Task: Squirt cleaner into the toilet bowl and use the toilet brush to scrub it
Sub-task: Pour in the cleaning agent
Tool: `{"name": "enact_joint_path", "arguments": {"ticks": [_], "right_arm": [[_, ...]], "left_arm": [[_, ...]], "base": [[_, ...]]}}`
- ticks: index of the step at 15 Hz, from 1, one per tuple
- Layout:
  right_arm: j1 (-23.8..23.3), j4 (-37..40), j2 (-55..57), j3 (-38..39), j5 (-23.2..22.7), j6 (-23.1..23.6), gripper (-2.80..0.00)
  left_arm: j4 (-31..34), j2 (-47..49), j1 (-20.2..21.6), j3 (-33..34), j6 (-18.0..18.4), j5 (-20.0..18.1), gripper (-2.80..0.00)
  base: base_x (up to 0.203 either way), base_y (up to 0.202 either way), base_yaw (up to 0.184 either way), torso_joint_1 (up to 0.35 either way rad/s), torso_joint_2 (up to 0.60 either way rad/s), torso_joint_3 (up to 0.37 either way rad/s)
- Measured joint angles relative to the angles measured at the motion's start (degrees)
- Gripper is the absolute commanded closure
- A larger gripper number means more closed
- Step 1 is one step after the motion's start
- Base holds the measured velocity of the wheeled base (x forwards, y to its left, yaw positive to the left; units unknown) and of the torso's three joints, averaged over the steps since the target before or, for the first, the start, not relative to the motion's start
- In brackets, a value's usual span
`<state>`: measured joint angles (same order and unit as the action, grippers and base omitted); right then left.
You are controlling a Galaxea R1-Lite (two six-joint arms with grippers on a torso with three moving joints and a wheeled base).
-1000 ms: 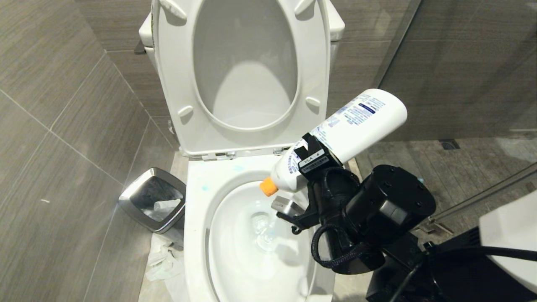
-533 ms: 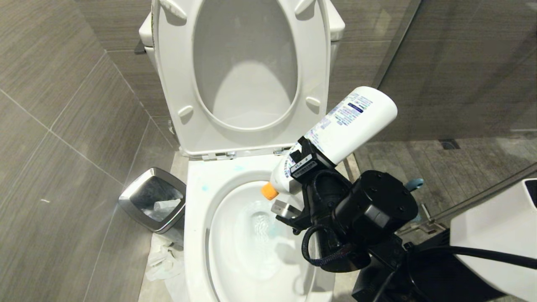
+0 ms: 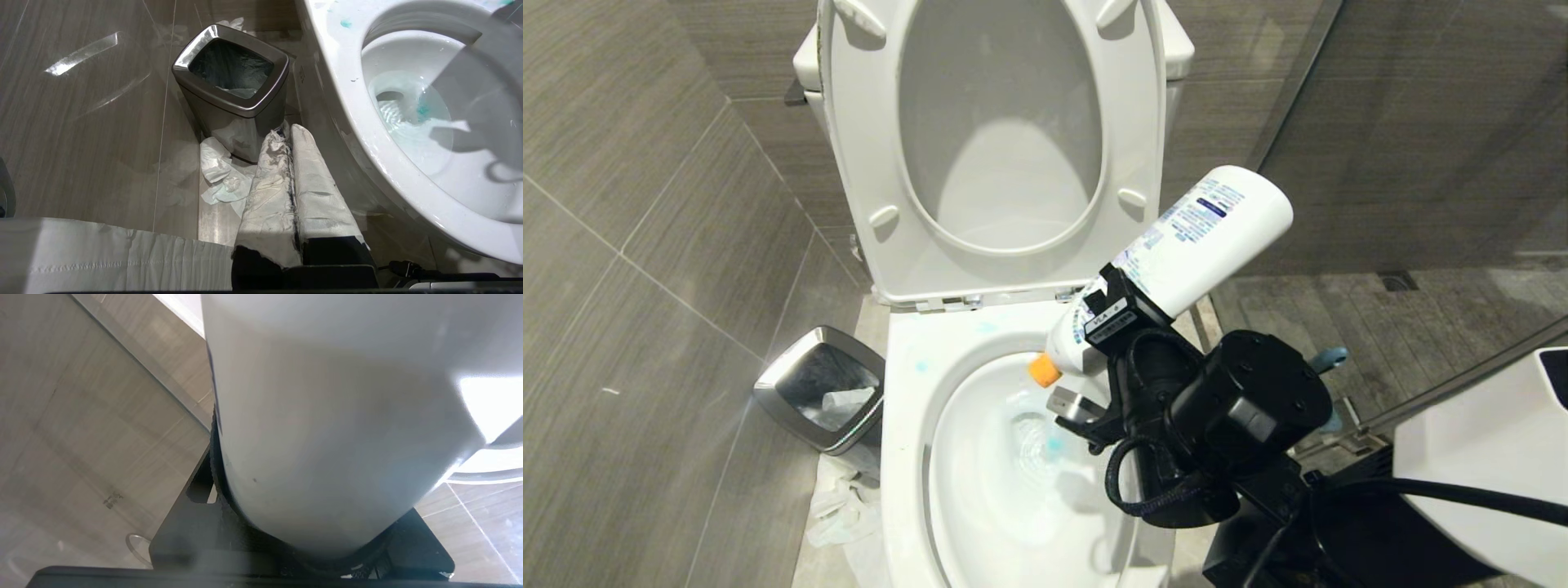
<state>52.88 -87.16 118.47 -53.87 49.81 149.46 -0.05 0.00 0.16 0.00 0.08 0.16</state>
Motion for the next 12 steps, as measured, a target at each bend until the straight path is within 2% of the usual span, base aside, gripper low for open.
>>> {"name": "enact_joint_path", "arguments": {"ticks": [12], "right_arm": [[-0.02,0.01,0.20,-1.06,1.28,-0.47,0.00]], "left_arm": [[-0.02,0.00,0.00,0.00,0.03,0.00,0.00]], "base": [[0.000,0.000,0.000,0.000,0.00,0.000]]}}
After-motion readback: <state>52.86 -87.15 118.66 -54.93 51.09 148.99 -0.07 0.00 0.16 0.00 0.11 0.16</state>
